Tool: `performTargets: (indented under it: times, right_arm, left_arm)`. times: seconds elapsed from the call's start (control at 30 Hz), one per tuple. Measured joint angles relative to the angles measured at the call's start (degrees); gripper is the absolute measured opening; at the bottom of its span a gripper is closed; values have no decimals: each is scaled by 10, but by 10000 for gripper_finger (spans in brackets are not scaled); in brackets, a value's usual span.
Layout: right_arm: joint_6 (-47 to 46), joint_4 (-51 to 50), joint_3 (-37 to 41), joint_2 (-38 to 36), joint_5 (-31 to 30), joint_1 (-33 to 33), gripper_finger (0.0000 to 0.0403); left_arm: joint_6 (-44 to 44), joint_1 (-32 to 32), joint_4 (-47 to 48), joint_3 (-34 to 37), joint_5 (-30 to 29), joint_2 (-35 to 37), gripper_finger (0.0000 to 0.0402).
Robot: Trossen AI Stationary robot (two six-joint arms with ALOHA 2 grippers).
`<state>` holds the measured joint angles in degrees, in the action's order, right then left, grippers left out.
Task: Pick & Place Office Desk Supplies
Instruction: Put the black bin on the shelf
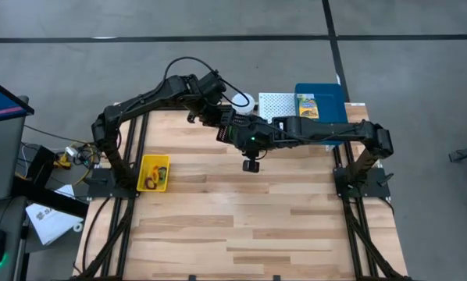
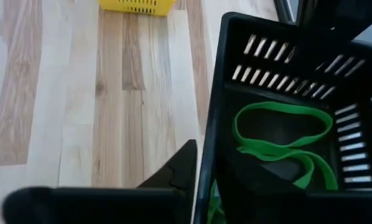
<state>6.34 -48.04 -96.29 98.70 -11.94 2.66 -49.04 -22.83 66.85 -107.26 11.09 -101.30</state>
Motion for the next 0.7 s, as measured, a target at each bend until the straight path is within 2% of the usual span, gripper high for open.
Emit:
performTargets:
  times: [0.13,0.43,0.7]
  right_arm:
    - [-1,0,0,0,-2,0,8]
    - [-19,8,0,-1,-17,0,3]
    - [-19,-4,0,-8,-29,7,1]
  left_arm:
    - [5,7,-1,0,1,0,3]
    - [56,8,-12,1,-3,9,20]
    - [83,-37,-19,0,-28,78,73]
